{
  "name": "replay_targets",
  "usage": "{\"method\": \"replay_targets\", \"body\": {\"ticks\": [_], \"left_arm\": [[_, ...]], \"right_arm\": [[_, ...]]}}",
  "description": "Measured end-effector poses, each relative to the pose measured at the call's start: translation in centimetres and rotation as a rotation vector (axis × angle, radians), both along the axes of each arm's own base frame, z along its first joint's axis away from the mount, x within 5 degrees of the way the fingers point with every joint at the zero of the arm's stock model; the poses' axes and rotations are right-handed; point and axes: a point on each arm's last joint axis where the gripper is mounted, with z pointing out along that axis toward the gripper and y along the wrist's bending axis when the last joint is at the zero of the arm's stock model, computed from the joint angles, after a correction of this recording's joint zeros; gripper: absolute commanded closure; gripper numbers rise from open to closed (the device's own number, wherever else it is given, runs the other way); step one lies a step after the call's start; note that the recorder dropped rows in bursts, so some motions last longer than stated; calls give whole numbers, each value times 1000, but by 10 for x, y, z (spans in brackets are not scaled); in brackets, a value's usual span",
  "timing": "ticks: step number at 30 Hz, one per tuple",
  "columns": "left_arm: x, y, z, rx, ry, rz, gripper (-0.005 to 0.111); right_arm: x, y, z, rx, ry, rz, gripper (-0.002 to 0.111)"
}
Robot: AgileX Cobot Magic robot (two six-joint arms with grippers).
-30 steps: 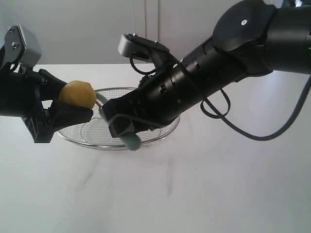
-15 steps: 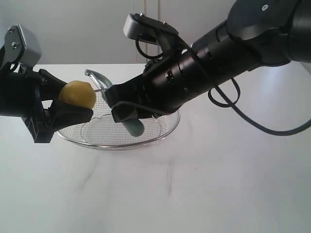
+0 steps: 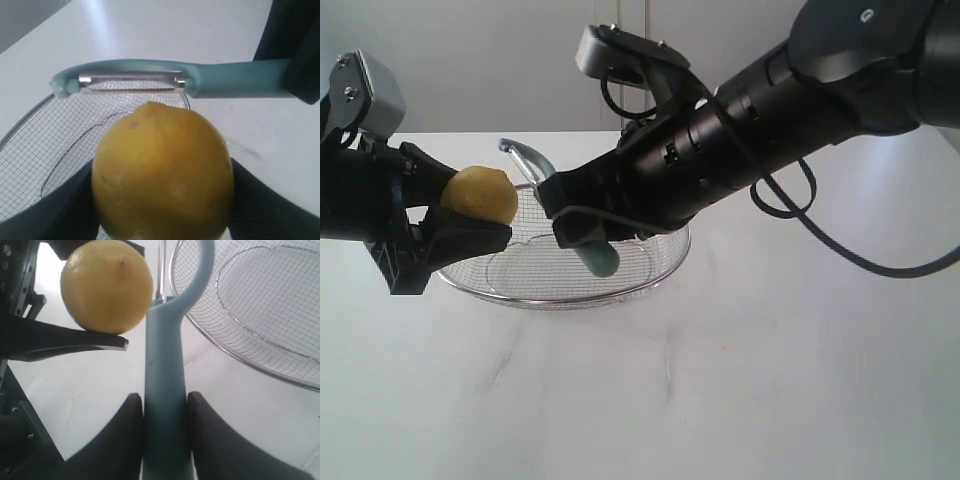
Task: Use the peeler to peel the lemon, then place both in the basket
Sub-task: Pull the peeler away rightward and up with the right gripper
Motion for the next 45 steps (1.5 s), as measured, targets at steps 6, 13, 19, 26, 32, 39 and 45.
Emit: {"method": "replay_targets", "body": {"ticks": [6, 13, 19, 26, 32, 39, 45], "left_arm": [[0, 0, 0, 0, 0, 0, 107], [0, 0, 0, 0, 0, 0, 107], [0, 0, 0, -1, 2, -1, 107], [0, 0, 0, -2, 3, 0, 107], [0, 0, 0, -3, 4, -2, 107], [0, 0, 0, -3, 4, -2, 107], [0, 0, 0, -3, 4, -2, 107]], "right_arm": [[2, -4, -3, -52, -2, -28, 108], [5, -12, -1, -68, -9, -58, 108], [12, -40, 11, -98, -37, -125, 108], [17, -72, 15, -205, -43, -195, 108], [23, -90, 12, -268, -29, -237, 108], [29, -108, 10, -326, -28, -288, 108], [31, -115, 7, -349, -5, -300, 108]]}}
